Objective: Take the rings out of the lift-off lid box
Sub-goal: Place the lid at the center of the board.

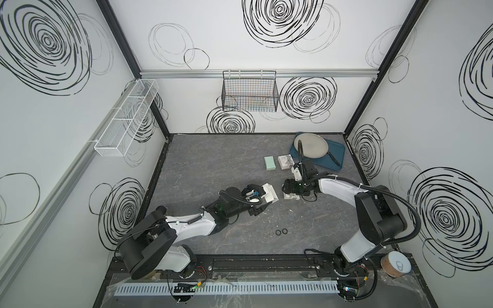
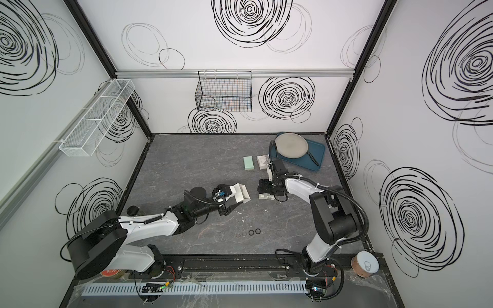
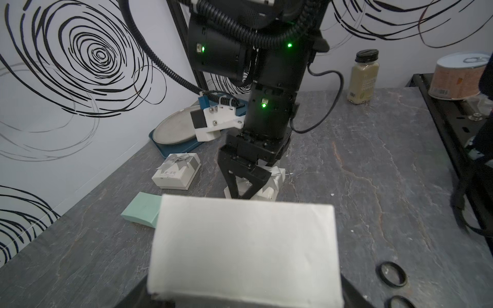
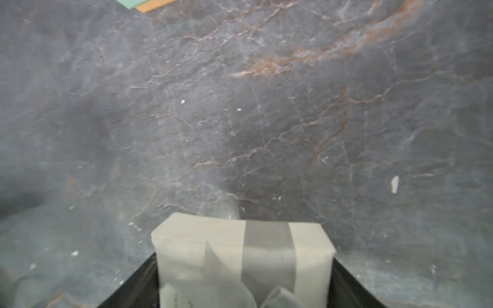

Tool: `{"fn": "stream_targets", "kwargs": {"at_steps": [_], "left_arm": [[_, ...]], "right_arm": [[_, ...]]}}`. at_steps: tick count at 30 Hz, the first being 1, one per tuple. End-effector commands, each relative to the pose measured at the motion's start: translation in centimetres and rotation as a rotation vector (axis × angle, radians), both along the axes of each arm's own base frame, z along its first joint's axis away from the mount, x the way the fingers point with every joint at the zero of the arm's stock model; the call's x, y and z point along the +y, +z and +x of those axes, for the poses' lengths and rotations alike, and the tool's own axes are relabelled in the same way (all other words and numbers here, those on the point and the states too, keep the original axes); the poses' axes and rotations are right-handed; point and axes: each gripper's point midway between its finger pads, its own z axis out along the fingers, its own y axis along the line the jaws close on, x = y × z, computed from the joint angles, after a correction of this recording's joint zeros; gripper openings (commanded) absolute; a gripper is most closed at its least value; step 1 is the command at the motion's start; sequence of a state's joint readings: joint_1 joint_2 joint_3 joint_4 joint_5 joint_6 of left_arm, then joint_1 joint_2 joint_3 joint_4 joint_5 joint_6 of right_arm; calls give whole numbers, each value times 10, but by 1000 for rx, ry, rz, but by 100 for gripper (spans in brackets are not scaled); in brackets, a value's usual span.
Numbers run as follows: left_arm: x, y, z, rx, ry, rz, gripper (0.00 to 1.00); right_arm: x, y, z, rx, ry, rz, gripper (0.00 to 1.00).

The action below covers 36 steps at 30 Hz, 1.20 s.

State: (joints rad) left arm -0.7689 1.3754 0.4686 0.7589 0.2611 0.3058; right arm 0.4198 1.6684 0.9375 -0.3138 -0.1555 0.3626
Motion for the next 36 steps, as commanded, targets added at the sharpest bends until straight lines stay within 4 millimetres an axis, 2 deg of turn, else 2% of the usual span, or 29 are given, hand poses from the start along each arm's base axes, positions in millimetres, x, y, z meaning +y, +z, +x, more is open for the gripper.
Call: {"fn": "stream_targets", "kwargs": {"at_steps": [1,7,10,13,16,20,24,27,30,36], "left_arm": [[3,17,4,-43,16,-49,76],[3,19,4,-46,15,-60,75],[4,19,3,-47,17,-60,76],[4,19,3,-49,18,-62,76],[4,19,3,-49,16,-64,76],[3,20,3,-48,11,-70,75],[1,21,5,-50,13,-77,76],[-2,22,5,-49,9,-82,76],[-5,20,5,-42,1,-80,76],[-9,21,6,-37,-4,-80,76]], "right_arm": [[-19,-6,11,-36,-67,-166,82],[-17,-13,16,-37,-82,-203,83],[-16,-6,16,-48,-73,-202,89],[-19,10,17,-73,-58,-200,100],[-13,38,15,-102,8,-131,100],[-5,97,1,-162,113,132,100],[11,163,-26,-299,285,421,100],[27,198,-48,-375,374,587,100],[40,213,-60,-379,424,669,95],[74,206,-82,-316,552,666,70]]}}
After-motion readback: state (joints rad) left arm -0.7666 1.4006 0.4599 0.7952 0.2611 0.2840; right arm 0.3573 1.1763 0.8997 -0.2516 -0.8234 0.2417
